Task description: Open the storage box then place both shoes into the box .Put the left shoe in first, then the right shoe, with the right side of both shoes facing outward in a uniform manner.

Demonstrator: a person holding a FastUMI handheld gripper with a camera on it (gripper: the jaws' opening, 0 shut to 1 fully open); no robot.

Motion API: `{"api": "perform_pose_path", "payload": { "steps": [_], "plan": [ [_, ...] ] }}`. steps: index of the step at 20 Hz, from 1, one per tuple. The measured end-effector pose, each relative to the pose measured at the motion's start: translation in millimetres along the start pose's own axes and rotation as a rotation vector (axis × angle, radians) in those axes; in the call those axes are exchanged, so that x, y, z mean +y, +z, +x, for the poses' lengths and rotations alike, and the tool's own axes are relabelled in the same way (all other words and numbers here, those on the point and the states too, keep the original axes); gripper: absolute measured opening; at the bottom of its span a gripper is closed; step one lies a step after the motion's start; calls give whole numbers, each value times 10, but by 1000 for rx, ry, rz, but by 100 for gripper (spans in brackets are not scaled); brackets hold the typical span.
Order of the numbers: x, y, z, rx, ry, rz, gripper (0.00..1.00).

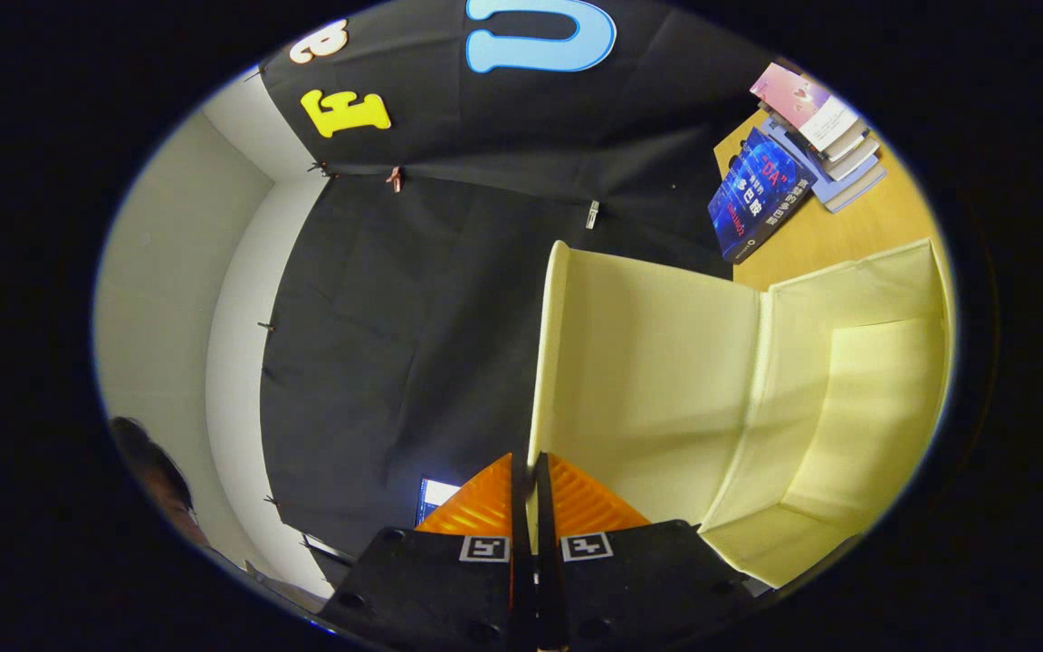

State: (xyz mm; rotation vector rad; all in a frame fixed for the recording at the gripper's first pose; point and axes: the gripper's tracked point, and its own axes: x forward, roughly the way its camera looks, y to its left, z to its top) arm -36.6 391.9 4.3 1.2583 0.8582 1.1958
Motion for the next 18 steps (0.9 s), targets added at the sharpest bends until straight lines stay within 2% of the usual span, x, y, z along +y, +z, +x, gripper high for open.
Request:
{"api": "perform_pose_path", "payload": {
  "steps": [3, 4, 5, 8, 9, 11, 15, 18],
  "plan": [
    [19, 48, 145, -21, 18, 33, 7],
    [-18, 21, 216, -27, 10, 43, 18],
    [-78, 37, 270, -32, -3, 46, 18],
    [-137, 29, 365, -42, -13, 38, 59],
    [-175, 5, 380, -39, -21, 34, 68],
    [-244, 15, 351, -42, -39, 26, 96],
    [-338, 179, 203, -109, -65, 18, 97],
    [-444, 272, -71, -149, -116, 0, 97]
  ]
}}
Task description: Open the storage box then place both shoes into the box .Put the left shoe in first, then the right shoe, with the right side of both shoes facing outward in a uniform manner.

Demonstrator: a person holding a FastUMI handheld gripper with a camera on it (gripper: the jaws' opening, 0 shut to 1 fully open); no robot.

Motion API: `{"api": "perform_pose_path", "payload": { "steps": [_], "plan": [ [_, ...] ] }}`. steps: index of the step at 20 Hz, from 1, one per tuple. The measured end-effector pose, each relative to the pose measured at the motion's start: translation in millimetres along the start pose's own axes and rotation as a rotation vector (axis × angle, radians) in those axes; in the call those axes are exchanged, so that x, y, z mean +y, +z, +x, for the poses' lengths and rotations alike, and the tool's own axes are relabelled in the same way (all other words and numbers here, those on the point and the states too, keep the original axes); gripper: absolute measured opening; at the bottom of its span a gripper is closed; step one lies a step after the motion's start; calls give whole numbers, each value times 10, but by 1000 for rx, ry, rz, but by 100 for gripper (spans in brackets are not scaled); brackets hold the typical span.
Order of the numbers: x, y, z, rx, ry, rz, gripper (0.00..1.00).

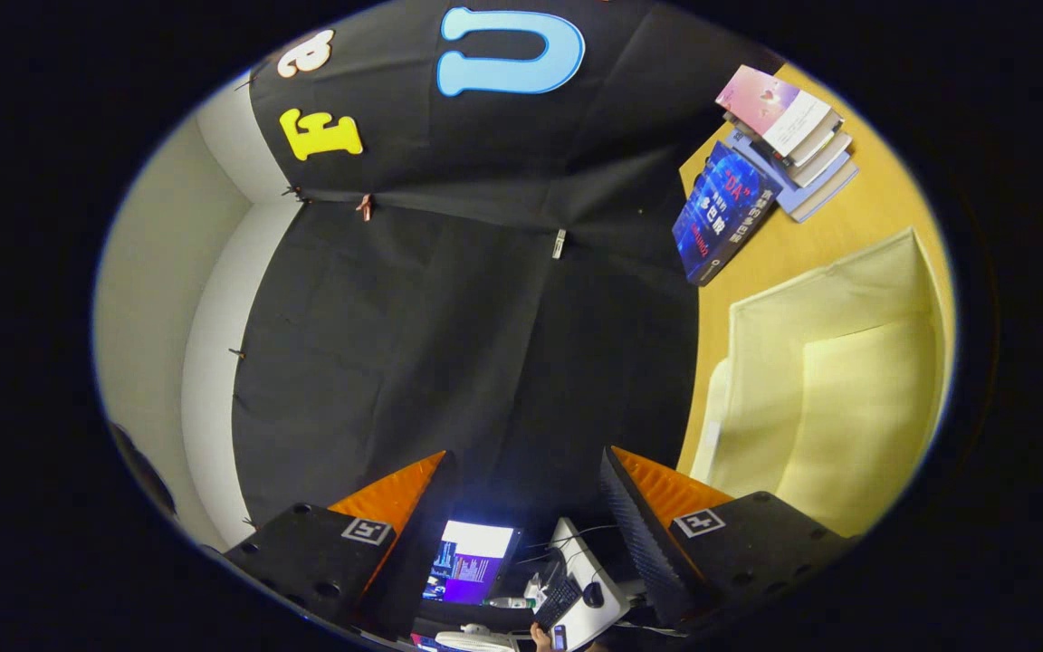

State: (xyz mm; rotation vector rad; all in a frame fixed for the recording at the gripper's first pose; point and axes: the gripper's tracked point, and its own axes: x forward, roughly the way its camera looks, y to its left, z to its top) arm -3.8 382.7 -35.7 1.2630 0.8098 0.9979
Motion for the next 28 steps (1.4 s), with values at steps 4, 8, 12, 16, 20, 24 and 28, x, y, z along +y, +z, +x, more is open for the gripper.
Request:
{"api": "perform_pose_path", "payload": {
  "steps": [4, 8, 12, 16, 20, 24, 28],
  "plan": [
    [-249, 171, -495, -60, -119, -87, 97],
    [-673, 345, -1108, -90, -307, -195, 96],
    [-1326, 561, -1786, -112, -578, -207, 97],
    [-1896, 737, -2437, -149, -800, -143, 97],
    [-2416, 771, -2973, -150, -959, -53, 96],
    [-2876, 568, -3337, -41, -1100, -10, 90],
    [-3341, 481, -3475, 50, -1191, -26, 84]
  ]
}}
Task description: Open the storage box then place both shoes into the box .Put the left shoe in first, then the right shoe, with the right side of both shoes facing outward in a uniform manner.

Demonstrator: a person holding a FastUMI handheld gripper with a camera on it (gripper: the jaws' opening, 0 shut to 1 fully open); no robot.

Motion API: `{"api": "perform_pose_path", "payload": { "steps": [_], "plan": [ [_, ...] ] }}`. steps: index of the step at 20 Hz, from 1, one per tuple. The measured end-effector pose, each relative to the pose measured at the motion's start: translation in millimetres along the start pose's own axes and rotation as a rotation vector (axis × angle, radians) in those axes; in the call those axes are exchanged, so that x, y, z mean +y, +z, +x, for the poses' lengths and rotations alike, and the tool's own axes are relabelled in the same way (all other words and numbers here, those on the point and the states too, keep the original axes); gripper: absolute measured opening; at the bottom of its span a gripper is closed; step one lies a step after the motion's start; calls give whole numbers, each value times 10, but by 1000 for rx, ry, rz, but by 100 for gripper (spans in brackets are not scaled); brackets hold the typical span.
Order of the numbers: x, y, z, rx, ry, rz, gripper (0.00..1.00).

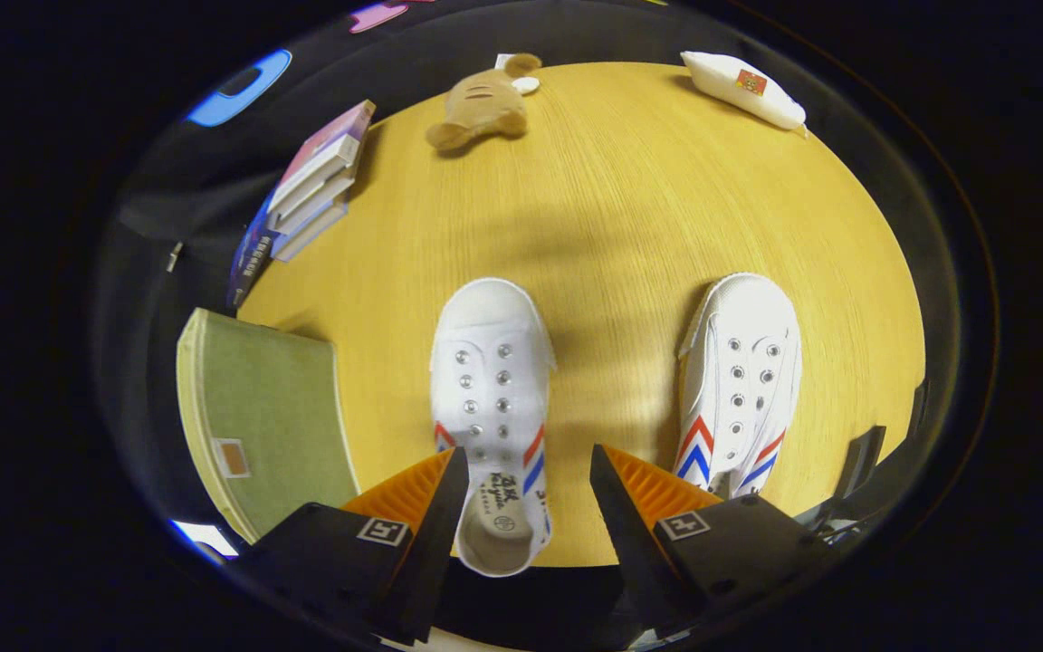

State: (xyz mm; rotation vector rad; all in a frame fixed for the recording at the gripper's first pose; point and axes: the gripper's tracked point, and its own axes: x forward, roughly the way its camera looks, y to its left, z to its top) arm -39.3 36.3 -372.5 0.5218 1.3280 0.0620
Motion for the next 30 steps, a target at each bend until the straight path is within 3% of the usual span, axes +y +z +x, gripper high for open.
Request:
{"api": "perform_pose_path", "payload": {
  "steps": [7, 9, 10, 11, 12, 15, 19, 25, 30],
  "plan": [
    [71, 12, 311, -4, 29, 4, 71],
    [127, 13, 345, -2, 48, 17, 57],
    [92, 19, 326, -3, 31, 28, 41],
    [31, 10, 321, -3, 7, 14, 40],
    [32, 7, 371, -2, 11, 10, 17],
    [30, -7, 321, -14, 12, 15, 9],
    [55, -62, 198, -22, 11, 13, 9],
    [252, 58, -218, -75, 84, 67, 9],
    [809, 306, -822, -162, 168, 21, 9]
  ]
}}
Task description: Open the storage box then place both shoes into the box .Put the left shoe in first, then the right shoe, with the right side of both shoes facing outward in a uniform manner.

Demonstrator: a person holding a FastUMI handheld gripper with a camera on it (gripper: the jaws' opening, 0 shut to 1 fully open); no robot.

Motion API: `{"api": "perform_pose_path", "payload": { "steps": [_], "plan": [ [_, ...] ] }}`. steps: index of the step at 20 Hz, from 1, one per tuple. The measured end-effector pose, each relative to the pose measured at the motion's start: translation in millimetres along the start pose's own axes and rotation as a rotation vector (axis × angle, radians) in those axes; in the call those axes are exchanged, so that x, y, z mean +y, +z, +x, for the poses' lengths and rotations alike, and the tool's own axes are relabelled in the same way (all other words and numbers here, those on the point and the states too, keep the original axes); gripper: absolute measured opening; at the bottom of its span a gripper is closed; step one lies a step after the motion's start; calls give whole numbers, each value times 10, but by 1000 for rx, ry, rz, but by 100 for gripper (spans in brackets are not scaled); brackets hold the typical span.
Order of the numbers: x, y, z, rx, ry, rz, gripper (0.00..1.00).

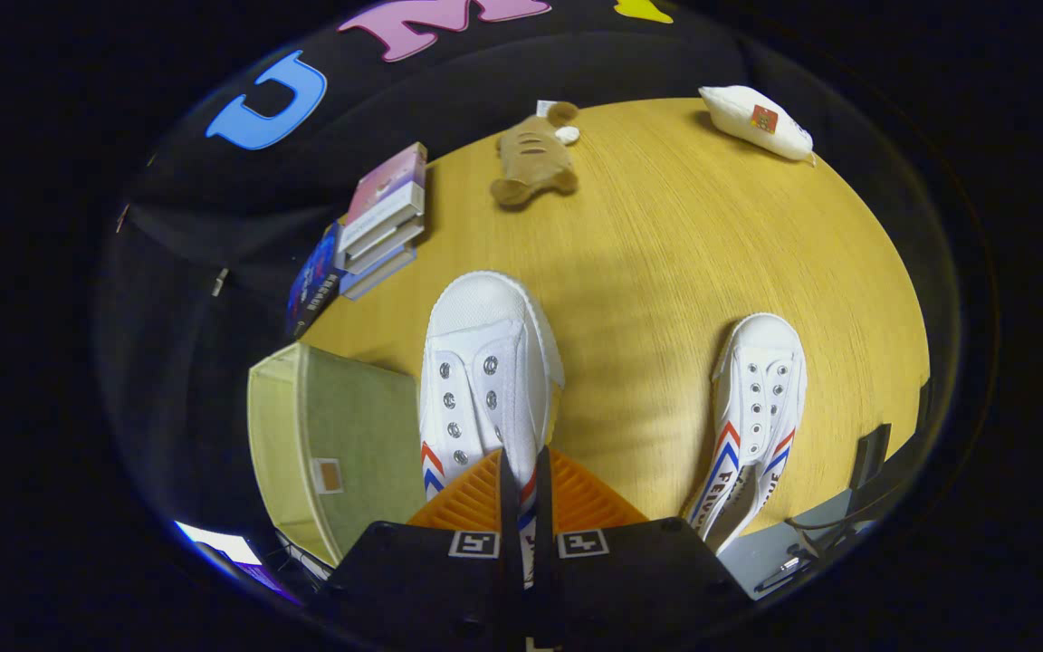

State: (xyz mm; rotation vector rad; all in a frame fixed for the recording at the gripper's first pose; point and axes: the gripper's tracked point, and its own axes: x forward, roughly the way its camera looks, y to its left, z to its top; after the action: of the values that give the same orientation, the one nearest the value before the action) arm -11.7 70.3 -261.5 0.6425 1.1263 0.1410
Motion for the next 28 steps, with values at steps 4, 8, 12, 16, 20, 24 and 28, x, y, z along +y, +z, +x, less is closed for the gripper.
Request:
{"api": "perform_pose_path", "payload": {
  "steps": [4, 8, 12, 16, 20, 24, 28],
  "plan": [
    [765, 113, -316, -33, 121, -36, 8],
    [1519, -10, -449, -5, 224, -47, 8],
    [2044, -413, -220, 100, 250, -50, 8],
    [2373, -829, 184, 193, 223, -40, 8],
    [2523, -1047, 689, 240, 172, -21, 9],
    [2457, -1064, 1040, 234, 86, -20, 9],
    [2535, -1082, 1166, 239, 75, -1, 8]
  ]
}}
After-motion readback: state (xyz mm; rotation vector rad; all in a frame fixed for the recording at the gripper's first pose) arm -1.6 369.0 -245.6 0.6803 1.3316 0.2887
